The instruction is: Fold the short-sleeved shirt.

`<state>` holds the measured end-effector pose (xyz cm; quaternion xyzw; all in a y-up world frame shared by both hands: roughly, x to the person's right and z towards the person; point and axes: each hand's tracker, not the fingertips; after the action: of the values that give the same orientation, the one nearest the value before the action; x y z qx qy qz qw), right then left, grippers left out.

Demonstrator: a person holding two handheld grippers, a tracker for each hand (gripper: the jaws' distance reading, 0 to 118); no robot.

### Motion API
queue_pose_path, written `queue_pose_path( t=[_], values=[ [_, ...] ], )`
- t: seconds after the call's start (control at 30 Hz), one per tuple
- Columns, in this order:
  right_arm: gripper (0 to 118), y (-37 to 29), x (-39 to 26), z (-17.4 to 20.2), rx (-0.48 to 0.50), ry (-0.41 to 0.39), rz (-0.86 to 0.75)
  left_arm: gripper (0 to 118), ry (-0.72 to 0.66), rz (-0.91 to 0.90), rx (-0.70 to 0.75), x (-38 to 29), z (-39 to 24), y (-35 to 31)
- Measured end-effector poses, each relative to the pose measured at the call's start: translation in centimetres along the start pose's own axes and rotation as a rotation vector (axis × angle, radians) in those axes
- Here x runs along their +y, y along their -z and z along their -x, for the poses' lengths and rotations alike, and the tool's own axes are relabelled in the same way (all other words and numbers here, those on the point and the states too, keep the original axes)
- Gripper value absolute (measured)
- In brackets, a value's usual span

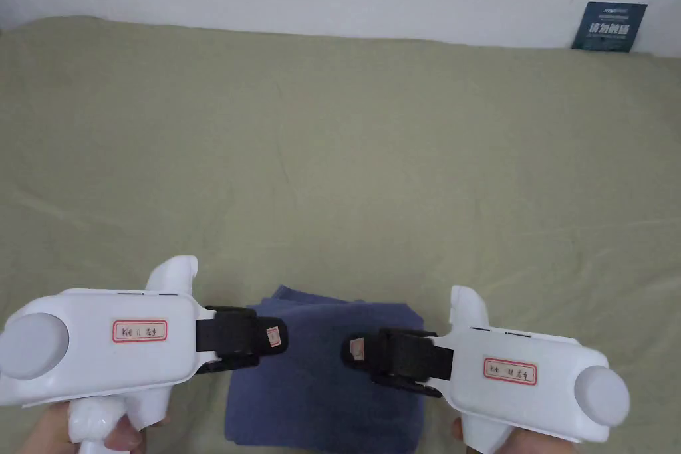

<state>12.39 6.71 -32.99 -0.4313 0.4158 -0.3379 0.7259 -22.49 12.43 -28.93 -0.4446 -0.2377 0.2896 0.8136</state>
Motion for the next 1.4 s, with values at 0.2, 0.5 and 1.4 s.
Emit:
queue_pose_path(
  t=[0.2,0.5,1.4],
  values=[
    [0,2.9,0.4,-5.9,0.052,0.21,0.098,0,-0.001,0.015,0.106,0.8,2.4,-2.0],
    [0,2.3,0.7,-8.3,0.162,0.296,0.096,118,-0.035,0.201,-0.096,2.0,6.1,1.4],
    [0,-2.6,0.5,7.3,-0.817,-0.451,-0.378,31,-0.068,0.209,-0.051,2.8,6.8,6.4]
  ],
)
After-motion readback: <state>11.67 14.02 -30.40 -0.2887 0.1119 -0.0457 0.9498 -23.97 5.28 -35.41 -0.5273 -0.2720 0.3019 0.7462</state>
